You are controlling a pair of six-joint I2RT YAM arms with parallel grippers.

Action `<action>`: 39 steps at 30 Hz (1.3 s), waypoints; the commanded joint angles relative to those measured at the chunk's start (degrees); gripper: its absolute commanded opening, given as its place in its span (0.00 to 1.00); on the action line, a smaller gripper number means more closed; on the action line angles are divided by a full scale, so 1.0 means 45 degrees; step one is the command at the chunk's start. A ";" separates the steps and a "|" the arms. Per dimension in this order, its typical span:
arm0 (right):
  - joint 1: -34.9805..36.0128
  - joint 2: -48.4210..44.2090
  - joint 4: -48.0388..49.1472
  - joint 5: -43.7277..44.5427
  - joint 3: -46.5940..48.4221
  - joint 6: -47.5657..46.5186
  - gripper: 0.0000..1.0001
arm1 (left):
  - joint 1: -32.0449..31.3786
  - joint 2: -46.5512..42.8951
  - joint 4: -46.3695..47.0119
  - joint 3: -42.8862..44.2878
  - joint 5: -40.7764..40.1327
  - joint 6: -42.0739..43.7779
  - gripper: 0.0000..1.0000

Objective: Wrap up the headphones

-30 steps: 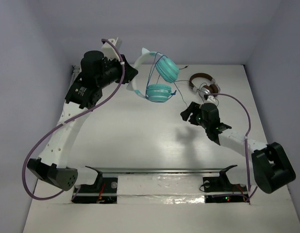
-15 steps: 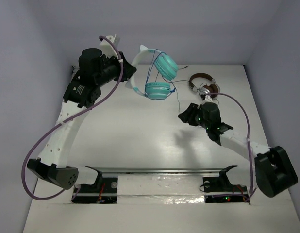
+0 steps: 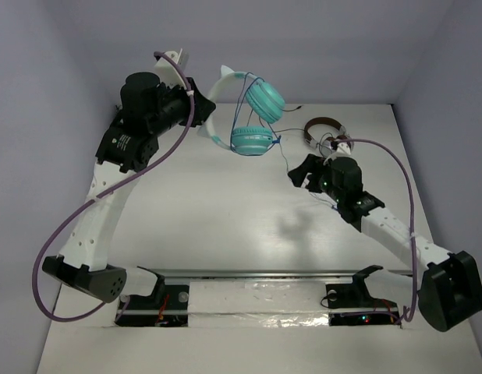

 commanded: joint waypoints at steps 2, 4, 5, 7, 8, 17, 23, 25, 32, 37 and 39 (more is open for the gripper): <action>0.0094 0.0719 0.0299 0.0499 0.1086 -0.0666 0.83 | 0.0084 -0.0522 0.0743 0.1042 -0.0048 -0.0162 0.00; 0.0094 0.1556 0.0378 -0.0455 0.1126 -0.0725 0.83 | 0.0084 -0.0522 0.0723 0.1081 -0.0048 -0.0142 0.00; 0.0094 0.1794 0.0553 -0.0500 0.0991 -0.0706 0.83 | 0.0084 -0.0522 0.0723 0.1081 -0.0048 -0.0142 0.00; 0.0094 0.2281 0.1001 -0.0404 0.0737 -0.0725 0.83 | 0.0084 -0.0503 0.0723 0.1158 -0.0009 -0.0123 0.00; 0.0094 0.2420 0.1081 -0.0442 0.0639 -0.0726 0.83 | 0.0084 -0.0464 0.0723 0.1198 -0.0009 -0.0142 0.00; 0.0094 0.3123 0.2916 -0.2629 -0.0435 0.0172 0.70 | 0.0201 -0.0093 0.0664 0.1783 -0.0165 -0.0181 0.00; 0.0094 0.3983 0.3542 -0.2472 -0.0749 0.0309 0.67 | 0.0201 0.0317 0.0957 0.2233 0.0655 -0.0572 0.00; 0.0094 0.4139 0.3679 -0.2764 -0.0749 0.0348 0.60 | 0.0201 0.0376 0.0977 0.2389 0.0558 -0.0572 0.00; 0.0094 0.4549 0.4244 -0.3197 -0.0944 0.0524 0.39 | 0.0318 0.0923 0.1366 0.2488 0.0712 -0.0980 0.00; 0.0211 0.5155 0.4714 -0.3331 -0.0906 0.0524 0.27 | 0.0318 0.0982 0.1622 0.2565 0.0753 -0.1236 0.00; 0.0444 0.5214 0.5144 -0.3509 -0.0905 0.0680 0.14 | 0.0318 0.1020 0.1622 0.2643 0.0675 -0.1314 0.00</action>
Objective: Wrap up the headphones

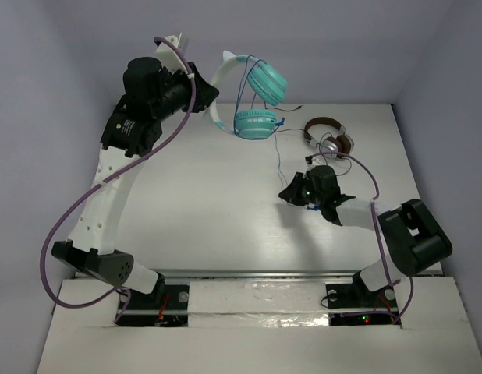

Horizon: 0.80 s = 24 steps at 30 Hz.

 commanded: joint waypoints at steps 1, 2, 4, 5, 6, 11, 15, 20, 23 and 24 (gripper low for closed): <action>0.0280 0.0066 0.1249 -0.0347 0.0042 0.0161 0.10 | 0.0066 -0.0301 0.1549 0.0919 0.0247 -0.0727 0.00; 0.0416 -0.0012 0.1152 -0.0327 0.0081 0.0161 0.08 | 0.0182 -0.0262 0.1568 0.0939 -0.0004 -0.0746 0.00; 0.0552 -0.0420 0.0976 -0.0210 0.0043 0.0142 0.00 | 0.0299 -0.0048 0.1607 0.1016 -0.0202 -0.0824 0.00; 0.0728 -0.0616 0.0724 -0.0152 -0.0054 0.0161 0.00 | 0.0300 0.0050 0.1646 0.1017 -0.0280 -0.0902 0.00; 0.0729 -0.0812 0.0605 -0.0113 -0.0113 0.0161 0.00 | 0.0436 0.0148 0.1724 0.0998 -0.0474 -0.0980 0.00; 0.1995 -0.2159 -0.0817 0.0589 -0.0309 0.0239 0.00 | 0.0574 0.0247 0.3362 -0.0912 -0.2659 -0.1974 0.00; 0.3168 -0.2512 -0.1816 0.1195 0.0022 0.0122 0.00 | 0.1177 0.0422 0.4535 -0.2204 -0.2821 -0.2990 0.00; 0.4692 -0.2688 -0.3299 0.1938 0.0763 -0.0151 0.00 | 0.2056 0.1203 0.4986 -0.3161 -0.3560 -0.3402 0.00; 0.5902 -0.2805 -0.4604 0.2308 0.1717 -0.0462 0.00 | 0.2058 0.1301 0.5530 -0.4095 -0.4493 -0.3559 0.00; 0.6253 -0.2825 -0.4862 0.2406 0.1993 -0.0541 0.00 | 0.2058 0.1321 0.5572 -0.4293 -0.4654 -0.3597 0.00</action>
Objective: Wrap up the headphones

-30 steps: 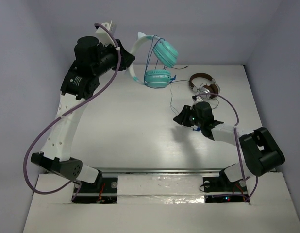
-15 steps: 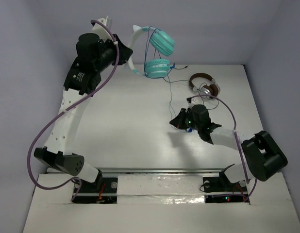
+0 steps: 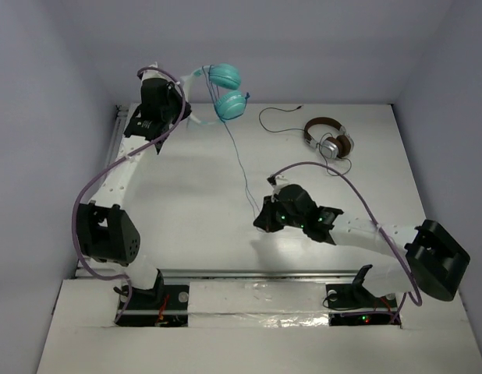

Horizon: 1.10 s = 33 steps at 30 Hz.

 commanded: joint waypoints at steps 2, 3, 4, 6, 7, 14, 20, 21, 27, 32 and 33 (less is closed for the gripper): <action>0.1834 -0.0504 -0.2324 0.0741 0.1903 -0.0702 0.00 | -0.0021 -0.0320 0.2163 -0.0817 -0.1579 -0.0728 0.00; 0.2166 -0.0523 -0.2640 0.0838 0.2545 -0.0781 0.00 | -0.0021 -0.0243 0.2183 -0.0936 -0.1797 -0.0669 0.00; 0.2807 -0.0562 -0.3049 0.1013 0.2918 -0.0859 0.00 | -0.0021 -0.0145 0.2183 -0.1112 -0.1992 -0.0572 0.00; 0.3300 -0.0543 -0.4125 0.1405 0.4009 -0.1113 0.00 | -0.0234 -0.0125 0.2515 -0.1659 -0.2792 -0.0318 0.00; 0.3457 -0.0524 -0.4418 0.1406 0.4306 -0.1191 0.00 | -0.0371 -0.0144 0.2438 -0.1796 -0.3124 -0.0065 0.00; 0.3576 -0.1128 -0.6526 0.2869 0.6669 -0.2185 0.00 | -0.1737 -0.1197 0.2710 -0.4799 -0.4591 0.0211 0.00; 0.3576 -0.1324 -0.7973 0.3785 0.8914 -0.3357 0.00 | -0.3535 -0.1765 0.2476 -0.6481 -0.5471 -0.0023 0.00; 0.3576 -0.1305 -0.8169 0.3943 0.9131 -0.3515 0.00 | -0.3827 -0.1823 0.2476 -0.6697 -0.5413 -0.0082 0.00; 0.3576 -0.0915 -0.9009 0.5486 1.0069 -0.4453 0.00 | -0.5175 -0.2896 0.1894 -0.8202 -0.5607 -0.0140 0.00; 0.3576 -0.0603 -0.9245 0.7281 1.0129 -0.5116 0.00 | -0.5607 -0.4360 0.1247 -0.9761 -0.5394 -0.0336 0.00; 0.3440 -0.0563 -0.9226 0.7420 1.0110 -0.5176 0.00 | -0.5761 -0.4595 0.1187 -0.9998 -0.5277 -0.0394 0.00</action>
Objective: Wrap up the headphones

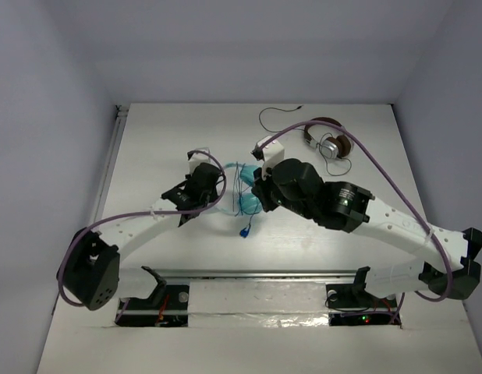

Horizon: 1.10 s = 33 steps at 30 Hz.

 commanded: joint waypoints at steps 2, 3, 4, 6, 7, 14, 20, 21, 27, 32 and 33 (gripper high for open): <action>-0.0252 0.0205 -0.0230 0.1821 0.0405 -0.0868 0.00 | -0.0313 -0.1745 -0.0075 -0.1067 0.0174 -0.0749 0.00; -0.0369 0.0283 -0.0191 0.1939 0.0347 -0.0907 0.00 | -0.0314 -0.1982 -0.0213 -0.1245 0.0195 -0.0982 0.00; -0.0370 0.0303 -0.0133 0.2056 0.0288 -0.0927 0.00 | -0.0430 -0.2216 -0.0272 -0.1440 0.0292 -0.1043 0.00; -0.0643 0.0361 0.0082 0.2252 0.0113 -0.1025 0.00 | -0.0431 -0.2822 -0.0467 -0.1910 0.0507 -0.1082 0.00; -0.0760 0.0400 0.0218 0.2291 0.0054 -0.1064 0.00 | -0.0431 -0.3075 -0.0565 -0.1988 0.0565 -0.1063 0.00; -0.1949 0.0830 0.1446 0.3250 0.0190 -0.1922 0.00 | -0.1623 -0.2395 -0.1503 -0.1833 0.0801 -0.0946 0.00; -0.2986 0.1278 0.2386 0.3132 0.0034 -0.2586 0.00 | -0.1974 -0.1925 -0.1270 -0.1541 0.1930 -0.0362 0.00; -0.3142 0.1511 0.2465 0.3209 -0.0024 -0.2626 0.00 | -0.1974 -0.1983 -0.1114 -0.1521 0.2223 -0.0224 0.00; -0.3906 0.2235 0.3539 0.2860 -0.0903 -0.2315 0.00 | -0.1974 -0.2278 -0.0546 -0.0546 0.4354 0.1122 0.00; -0.4218 0.2568 0.3832 0.3423 -0.1508 -0.1866 0.00 | -0.1974 -0.2218 -0.1247 0.0547 0.4493 0.1807 0.00; -0.4334 0.2433 0.3910 0.3753 -0.1799 -0.1787 0.00 | -0.1974 -0.2160 -0.1540 0.0782 0.4357 0.2040 0.00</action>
